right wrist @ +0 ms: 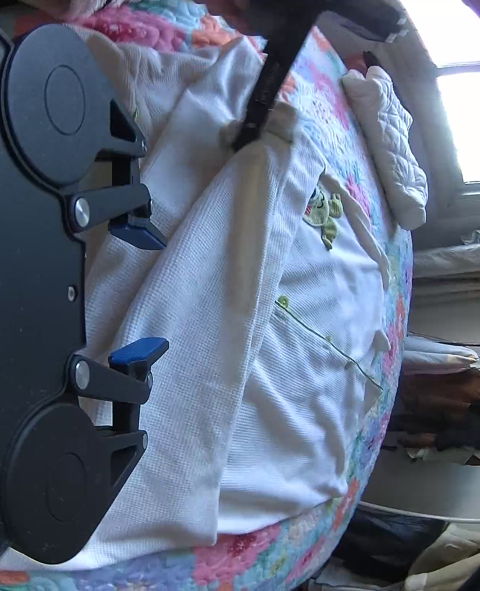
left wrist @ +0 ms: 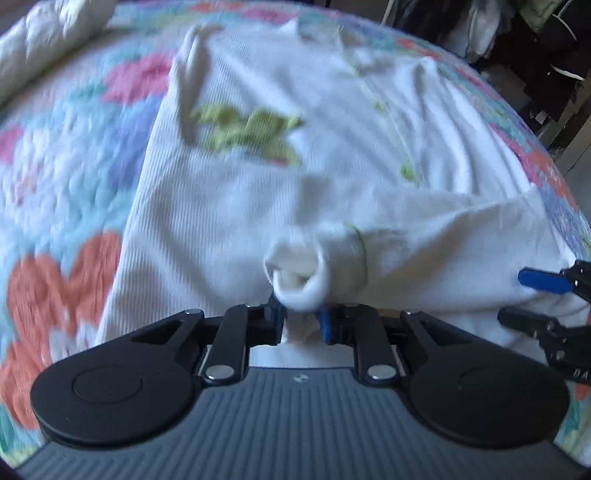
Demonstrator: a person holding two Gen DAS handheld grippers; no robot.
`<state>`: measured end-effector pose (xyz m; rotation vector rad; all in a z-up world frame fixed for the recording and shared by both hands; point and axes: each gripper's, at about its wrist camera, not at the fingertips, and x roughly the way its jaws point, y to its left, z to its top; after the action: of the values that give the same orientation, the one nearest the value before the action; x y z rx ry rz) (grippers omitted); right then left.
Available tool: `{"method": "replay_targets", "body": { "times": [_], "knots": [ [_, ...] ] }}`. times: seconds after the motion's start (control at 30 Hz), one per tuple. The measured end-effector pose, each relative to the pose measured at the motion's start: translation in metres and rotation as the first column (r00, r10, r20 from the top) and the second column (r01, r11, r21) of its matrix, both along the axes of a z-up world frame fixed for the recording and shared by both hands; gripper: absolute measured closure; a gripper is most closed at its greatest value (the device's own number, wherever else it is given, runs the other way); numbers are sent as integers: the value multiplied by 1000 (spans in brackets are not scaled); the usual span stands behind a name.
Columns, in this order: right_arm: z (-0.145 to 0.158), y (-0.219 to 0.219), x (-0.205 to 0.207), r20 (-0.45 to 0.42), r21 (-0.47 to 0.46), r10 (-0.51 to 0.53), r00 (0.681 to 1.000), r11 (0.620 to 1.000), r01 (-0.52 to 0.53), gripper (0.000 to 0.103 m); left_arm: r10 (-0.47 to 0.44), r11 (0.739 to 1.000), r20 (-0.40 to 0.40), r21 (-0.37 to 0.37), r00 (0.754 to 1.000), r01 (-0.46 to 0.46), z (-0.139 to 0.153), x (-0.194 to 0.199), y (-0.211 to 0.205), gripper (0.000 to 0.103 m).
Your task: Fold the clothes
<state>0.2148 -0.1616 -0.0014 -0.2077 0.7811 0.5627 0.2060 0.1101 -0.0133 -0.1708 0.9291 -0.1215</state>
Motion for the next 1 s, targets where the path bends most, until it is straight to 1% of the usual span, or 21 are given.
{"method": "replay_targets", "body": {
  "times": [0.07, 0.17, 0.2, 0.23, 0.3, 0.33, 0.37, 0.47, 0.57, 0.63, 0.67, 0.7, 0.73, 0.77, 0.8, 0.83, 0.87, 0.9, 0.93, 0.97, 1.0],
  "knots": [
    [8, -11, -2, -12, 74, -15, 1000, 997, 15, 45, -8, 1000, 47, -23, 999, 9, 11, -7, 2, 89],
    [16, -30, -1, -43, 186, -44, 998, 981, 51, 37, 21, 990, 90, -144, 996, -8, 29, -19, 19, 91],
    [17, -36, 2, -63, 222, -60, 996, 972, 72, 37, 42, 977, 96, -211, 994, -21, 35, -24, 29, 93],
    [17, -43, 5, -83, 257, -75, 994, 962, 94, 37, 61, 959, 96, -281, 994, -32, 41, -29, 40, 101],
    [16, -56, 11, -123, 313, -115, 986, 938, 149, 37, 82, 915, 73, -400, 994, -46, 48, -36, 61, 101],
    [15, -62, 14, -140, 319, -148, 979, 929, 187, 37, 81, 898, 61, -437, 995, -47, 49, -38, 69, 101],
    [11, -66, 17, -151, 307, -178, 972, 926, 217, 37, 72, 899, 47, -435, 996, -45, 47, -37, 72, 101],
    [2, -73, 26, -170, 252, -262, 950, 920, 299, 37, 69, 955, -76, -282, 995, -88, 23, -27, 62, 101],
    [2, -79, 25, -151, 156, -349, 925, 916, 371, 37, 54, 974, -205, -204, 977, -96, -4, -16, 47, 98],
    [4, -86, 23, -148, 92, -412, 899, 899, 428, 37, 51, 987, -214, -136, 976, -81, -6, -13, 37, 95],
    [4, -91, 22, -148, 61, -438, 887, 891, 450, 37, 52, 991, -207, -111, 977, -77, -3, -13, 34, 86],
    [5, -96, 20, -144, 35, -461, 876, 882, 470, 37, 54, 993, -201, -90, 978, -73, -1, -13, 32, 82],
    [8, -101, 14, -131, 23, -473, 871, 877, 479, 37, 57, 994, -194, -80, 979, -74, 0, -13, 31, 69],
    [11, -104, 8, -122, 25, -461, 879, 884, 468, 37, 65, 992, -192, -94, 979, -84, 0, -13, 33, 57],
    [14, -106, 2, -114, 28, -446, 888, 892, 452, 37, 73, 988, -194, -119, 978, -98, 0, -12, 35, 52],
    [16, -109, -5, -106, 32, -431, 896, 899, 436, 37, 84, 982, -197, -150, 977, -115, -2, -11, 38, 44],
    [18, -109, -8, -107, 42, -419, 902, 904, 425, 37, 102, 971, -201, -190, 974, -141, -4, -9, 41, 35],
    [17, -109, -9, -111, 53, -410, 905, 907, 417, 37, 127, 957, -204, -233, 971, -174, -7, -8, 44, 30],
    [16, -108, -8, -115, 64, -401, 909, 910, 409, 37, 147, 943, -204, -266, 968, -200, -9, -7, 46, 29],
    [15, -105, -6, -114, 69, -394, 912, 913, 403, 37, 153, 941, -190, -271, 970, -202, -11, -5, 43, 34],
    [14, -102, -2, -111, 73, -388, 915, 915, 397, 37, 148, 949, -167, -255, 975, -188, -11, -4, 38, 45]
  ]
}}
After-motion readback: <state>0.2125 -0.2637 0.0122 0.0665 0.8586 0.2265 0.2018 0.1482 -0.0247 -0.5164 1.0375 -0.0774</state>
